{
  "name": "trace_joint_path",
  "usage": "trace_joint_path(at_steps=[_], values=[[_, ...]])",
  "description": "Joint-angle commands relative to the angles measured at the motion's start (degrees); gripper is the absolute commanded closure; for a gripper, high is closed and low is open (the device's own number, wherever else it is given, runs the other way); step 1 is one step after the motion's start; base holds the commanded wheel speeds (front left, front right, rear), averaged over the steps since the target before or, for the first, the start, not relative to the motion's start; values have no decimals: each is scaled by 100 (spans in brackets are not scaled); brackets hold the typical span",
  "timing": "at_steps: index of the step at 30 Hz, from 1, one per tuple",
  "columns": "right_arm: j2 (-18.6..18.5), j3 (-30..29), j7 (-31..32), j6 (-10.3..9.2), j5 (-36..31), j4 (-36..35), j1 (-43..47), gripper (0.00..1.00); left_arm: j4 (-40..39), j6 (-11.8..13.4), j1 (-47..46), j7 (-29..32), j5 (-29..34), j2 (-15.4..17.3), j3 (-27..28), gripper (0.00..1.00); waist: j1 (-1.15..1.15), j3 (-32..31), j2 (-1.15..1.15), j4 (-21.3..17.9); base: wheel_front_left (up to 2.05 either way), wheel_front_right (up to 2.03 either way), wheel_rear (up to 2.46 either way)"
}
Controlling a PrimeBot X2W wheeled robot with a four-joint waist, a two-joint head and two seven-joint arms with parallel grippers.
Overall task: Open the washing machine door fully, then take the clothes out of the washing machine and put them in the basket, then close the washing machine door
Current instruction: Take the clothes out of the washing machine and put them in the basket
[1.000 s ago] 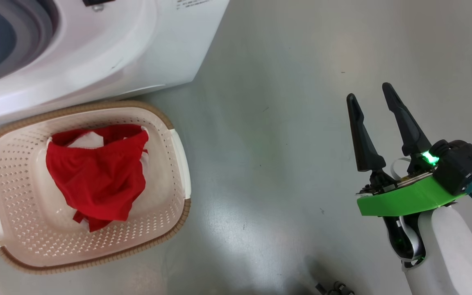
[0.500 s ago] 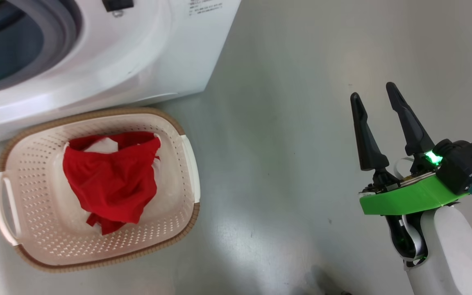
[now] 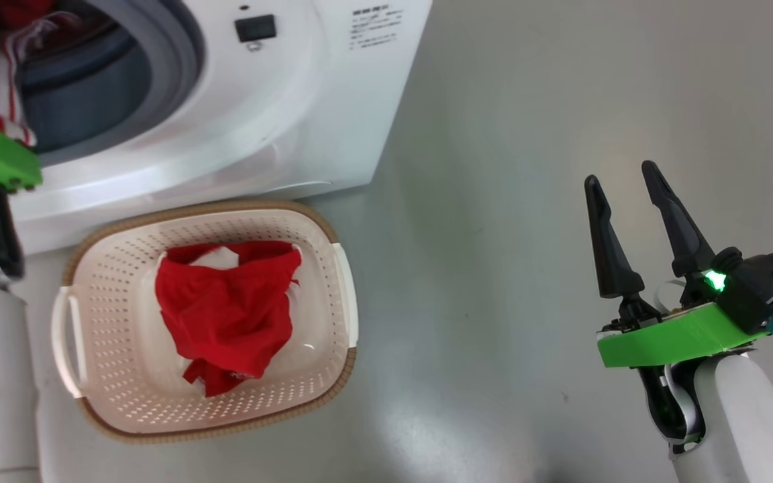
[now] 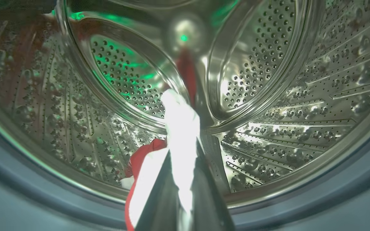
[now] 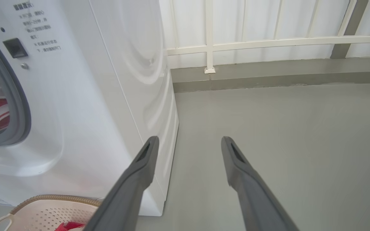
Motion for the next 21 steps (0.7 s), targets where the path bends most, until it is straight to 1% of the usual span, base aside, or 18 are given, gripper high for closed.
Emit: trace_joint_path(at_steps=[1, 13, 21], values=[[7, 88, -36, 28, -45, -121, 142, 0, -236, -35, 213, -23, -36, 188, 158, 100, 0, -126, 0, 121, 0, 0, 0], [2, -40, -36, 28, -87, -52, 446, 0, -1631, -369, 1476, -23, 193, -452, 706, 100, 0, -526, 0, 350, 0, 0, 0], [-25, -123, -36, 28, -92, -58, 529, 0, -2455, -561, 2063, -23, 195, -703, 820, 100, 0, -636, 0, 484, 0, 0, 0]])
